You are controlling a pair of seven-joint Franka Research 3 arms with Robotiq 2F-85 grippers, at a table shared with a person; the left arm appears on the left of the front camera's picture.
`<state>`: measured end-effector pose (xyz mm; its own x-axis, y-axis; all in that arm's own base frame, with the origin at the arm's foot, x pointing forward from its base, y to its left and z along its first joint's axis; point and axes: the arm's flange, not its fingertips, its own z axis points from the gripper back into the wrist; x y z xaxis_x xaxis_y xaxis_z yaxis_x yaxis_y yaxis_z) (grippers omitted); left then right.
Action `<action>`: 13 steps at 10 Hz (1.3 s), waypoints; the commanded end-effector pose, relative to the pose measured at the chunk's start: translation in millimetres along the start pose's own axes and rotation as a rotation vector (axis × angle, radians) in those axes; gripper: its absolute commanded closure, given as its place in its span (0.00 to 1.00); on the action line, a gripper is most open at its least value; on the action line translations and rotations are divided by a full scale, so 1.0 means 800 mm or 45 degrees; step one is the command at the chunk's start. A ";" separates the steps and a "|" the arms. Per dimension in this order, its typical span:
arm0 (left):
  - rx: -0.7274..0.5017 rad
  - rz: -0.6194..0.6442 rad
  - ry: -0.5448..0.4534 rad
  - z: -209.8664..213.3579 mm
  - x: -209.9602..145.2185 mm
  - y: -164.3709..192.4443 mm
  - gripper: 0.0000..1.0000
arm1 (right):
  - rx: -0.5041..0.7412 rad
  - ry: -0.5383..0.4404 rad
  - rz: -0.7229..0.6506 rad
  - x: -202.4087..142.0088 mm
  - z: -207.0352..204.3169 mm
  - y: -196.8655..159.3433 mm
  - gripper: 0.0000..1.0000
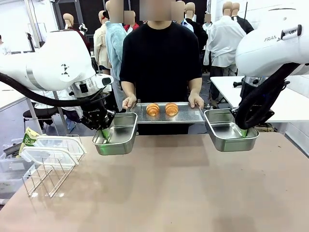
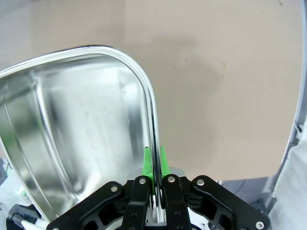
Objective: Place the bread in airtight containers.
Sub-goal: Lift both Airtight Container, then once an object is inside an Airtight Container , place the container in the center of the table.
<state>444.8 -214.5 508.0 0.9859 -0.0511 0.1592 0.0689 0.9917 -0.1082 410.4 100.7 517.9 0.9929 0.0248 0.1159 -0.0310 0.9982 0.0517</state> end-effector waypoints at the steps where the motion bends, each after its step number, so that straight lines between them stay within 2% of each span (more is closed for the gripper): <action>1: 0.029 0.002 0.039 -0.007 0.002 0.000 1.00 | 0.000 -0.009 -0.006 -0.004 -0.001 -0.003 1.00; 13: 0.029 0.002 0.039 -0.007 0.002 0.000 1.00 | 0.000 -0.009 -0.006 -0.004 -0.001 -0.003 1.00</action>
<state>446.3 -215.4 497.7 0.9904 -0.0572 0.1262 0.0696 0.9929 -0.0963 410.4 99.9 517.6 0.9931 0.0231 0.1153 -0.0292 0.9982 0.0521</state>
